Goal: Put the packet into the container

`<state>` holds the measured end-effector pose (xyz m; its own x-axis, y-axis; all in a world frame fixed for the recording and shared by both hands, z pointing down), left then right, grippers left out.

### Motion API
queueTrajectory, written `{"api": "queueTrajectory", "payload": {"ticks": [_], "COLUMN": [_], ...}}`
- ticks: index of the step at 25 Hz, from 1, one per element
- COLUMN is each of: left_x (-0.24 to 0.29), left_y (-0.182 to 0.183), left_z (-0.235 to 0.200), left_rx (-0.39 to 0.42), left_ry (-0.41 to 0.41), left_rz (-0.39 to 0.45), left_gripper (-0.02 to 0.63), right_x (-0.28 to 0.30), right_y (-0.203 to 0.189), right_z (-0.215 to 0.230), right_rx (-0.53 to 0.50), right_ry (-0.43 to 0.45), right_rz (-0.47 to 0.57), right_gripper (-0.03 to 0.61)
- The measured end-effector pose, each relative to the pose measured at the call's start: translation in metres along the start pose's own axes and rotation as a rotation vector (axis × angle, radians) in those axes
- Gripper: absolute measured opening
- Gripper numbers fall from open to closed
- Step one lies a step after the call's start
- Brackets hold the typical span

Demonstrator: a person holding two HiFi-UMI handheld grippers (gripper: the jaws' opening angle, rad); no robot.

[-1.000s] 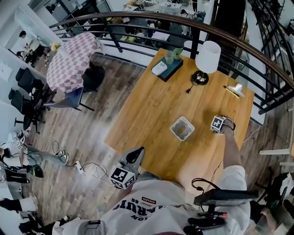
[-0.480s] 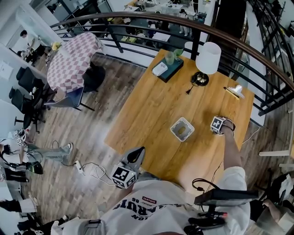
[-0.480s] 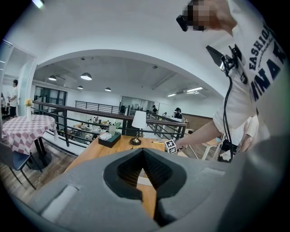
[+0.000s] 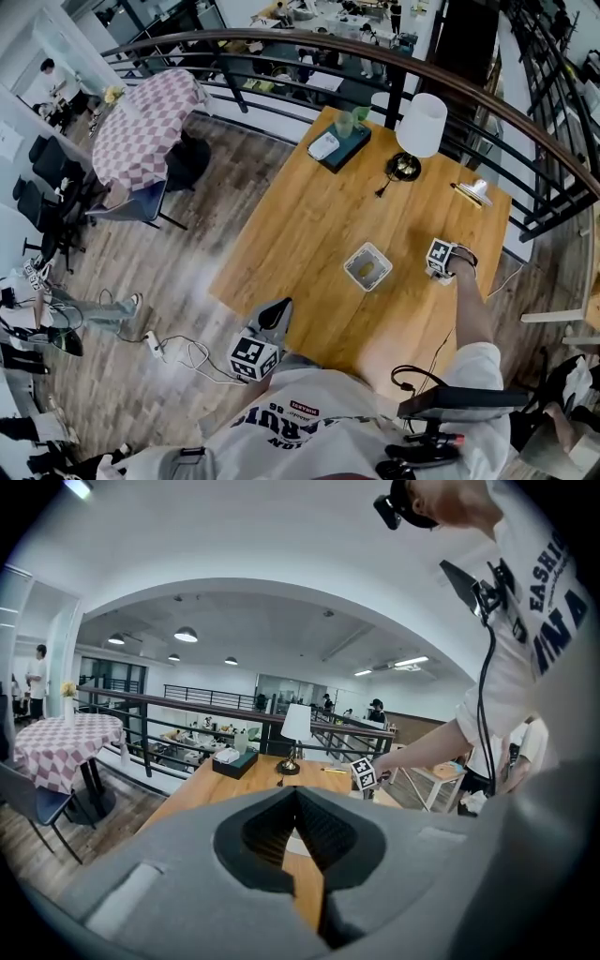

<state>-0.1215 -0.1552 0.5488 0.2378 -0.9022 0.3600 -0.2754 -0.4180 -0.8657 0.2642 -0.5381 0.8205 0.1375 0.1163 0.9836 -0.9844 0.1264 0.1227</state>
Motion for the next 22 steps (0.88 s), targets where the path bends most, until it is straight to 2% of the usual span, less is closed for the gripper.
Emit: {"api": "queueTrajectory", "payload": {"ticks": [8, 13, 17, 22], "left_x": [0.005, 0.009, 0.010, 0.013], "left_y": [-0.001, -0.001, 0.000, 0.005], "left_z": [-0.002, -0.003, 0.002, 0.003], "left_rx": [-0.017, -0.018, 0.020, 0.032], "left_ry": [-0.033, -0.064, -0.094, -0.137], "left_rz": [0.007, 0.012, 0.006, 0.021], "left_gripper": [0.000, 0.000, -0.001, -0.001], "right_x": [-0.057, -0.102, -0.138, -0.187], "right_y": [-0.004, -0.010, -0.016, -0.023], "right_z": [-0.021, -0.033, -0.044, -0.052], "right_rx": [-0.037, -0.045, -0.036, -0.042], "right_ry": [0.059, 0.044, 0.033, -0.013], "right_rz": [0.032, 0.038, 0.044, 0.042], "right_gripper": [0.439, 0.439, 0.439, 0.439]}}
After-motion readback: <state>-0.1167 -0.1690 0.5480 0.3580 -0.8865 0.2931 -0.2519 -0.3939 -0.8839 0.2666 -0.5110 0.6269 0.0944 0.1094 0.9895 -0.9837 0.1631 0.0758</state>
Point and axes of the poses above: the fingertips, and each gripper's own axes: x forward along the fingers, z to its right, y out of its top, the point moved 9 cm from there along -x, backward along the fingers, and after that the axes turned 14 degrees about -x, right-handed, at the moved point
